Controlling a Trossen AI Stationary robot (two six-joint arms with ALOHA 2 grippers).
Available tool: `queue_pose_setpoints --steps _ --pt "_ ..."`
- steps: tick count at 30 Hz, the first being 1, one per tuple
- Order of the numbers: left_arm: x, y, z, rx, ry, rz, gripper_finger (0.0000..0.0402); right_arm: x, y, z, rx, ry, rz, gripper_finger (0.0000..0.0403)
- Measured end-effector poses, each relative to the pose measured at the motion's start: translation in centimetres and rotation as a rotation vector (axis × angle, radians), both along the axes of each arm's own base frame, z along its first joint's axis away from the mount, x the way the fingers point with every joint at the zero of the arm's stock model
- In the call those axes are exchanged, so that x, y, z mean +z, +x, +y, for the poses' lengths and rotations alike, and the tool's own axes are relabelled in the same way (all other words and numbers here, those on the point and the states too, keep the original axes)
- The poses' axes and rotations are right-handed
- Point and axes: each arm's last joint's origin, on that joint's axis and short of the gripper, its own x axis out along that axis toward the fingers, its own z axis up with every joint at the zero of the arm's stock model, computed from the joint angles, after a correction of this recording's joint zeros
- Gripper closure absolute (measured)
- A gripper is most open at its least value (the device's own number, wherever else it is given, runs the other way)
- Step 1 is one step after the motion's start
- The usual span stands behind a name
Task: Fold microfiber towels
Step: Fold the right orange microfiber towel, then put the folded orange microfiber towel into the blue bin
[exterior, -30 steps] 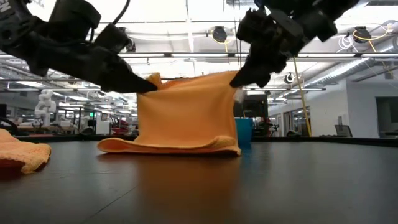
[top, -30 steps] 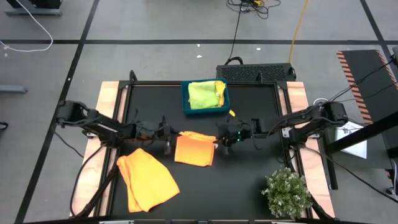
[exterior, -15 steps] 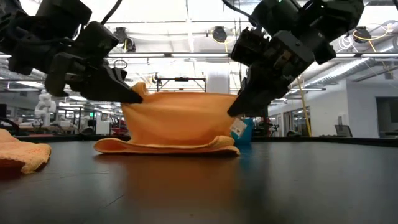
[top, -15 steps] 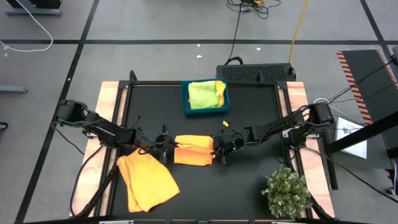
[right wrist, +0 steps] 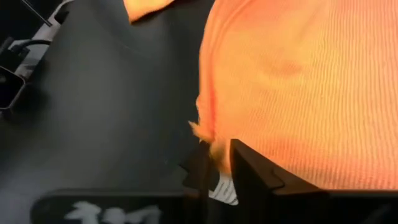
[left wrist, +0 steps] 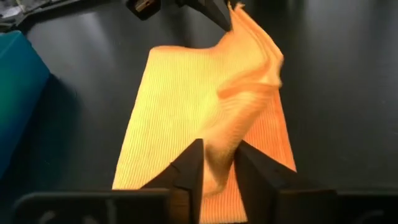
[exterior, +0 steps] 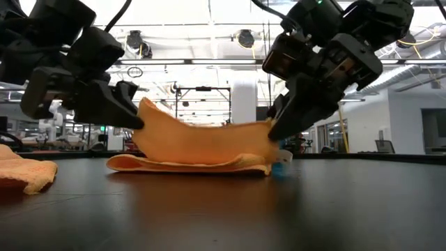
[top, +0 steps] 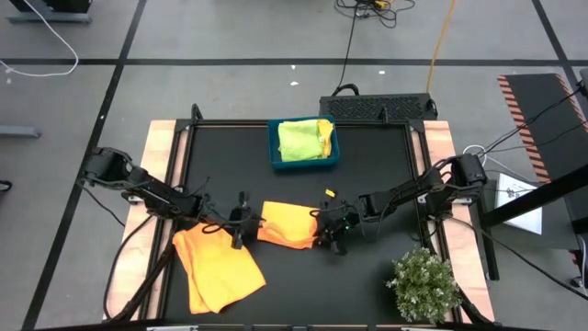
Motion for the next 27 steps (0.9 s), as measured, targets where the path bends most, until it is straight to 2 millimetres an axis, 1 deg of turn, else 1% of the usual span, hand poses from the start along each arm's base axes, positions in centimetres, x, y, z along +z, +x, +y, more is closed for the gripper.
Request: queue_pose_setpoints --steps 6,11,14,17,19,22,24,27 --pt "0.0 0.0 -0.1 0.003 -0.025 0.008 0.026 0.0 -0.1 0.5 0.017 -0.006 -0.004 0.0301" --pt "-0.2 -0.1 0.0 0.006 -0.027 0.026 0.0238 0.1 -0.3 0.7 0.041 0.031 0.017 0.0272" --pt "0.2 -0.2 0.0 0.003 -0.033 0.01 0.0234 0.9 -0.7 0.6 0.04 0.03 0.036 0.0263" --pt "0.8 -0.3 0.0 -0.014 -0.045 -0.01 0.0236 2.2 -1.4 0.4 0.042 0.024 0.035 0.0262" --pt "1.4 -0.5 0.0 -0.026 -0.057 -0.023 0.0238 3.2 -1.7 0.3 0.047 0.017 0.011 0.0263" --pt "2.3 -1.1 0.1 -0.033 -0.078 -0.033 0.0237 4.3 -2.0 0.0 0.005 -0.011 -0.039 0.0265" --pt "3.0 -1.4 0.2 -0.021 -0.093 -0.049 0.0236 4.4 -2.2 -0.6 -0.039 -0.025 -0.045 0.0265" --pt "3.6 -1.7 0.6 0.05 -0.094 -0.083 0.0239 3.7 -2.4 -1.9 -0.132 -0.018 -0.014 0.0265"
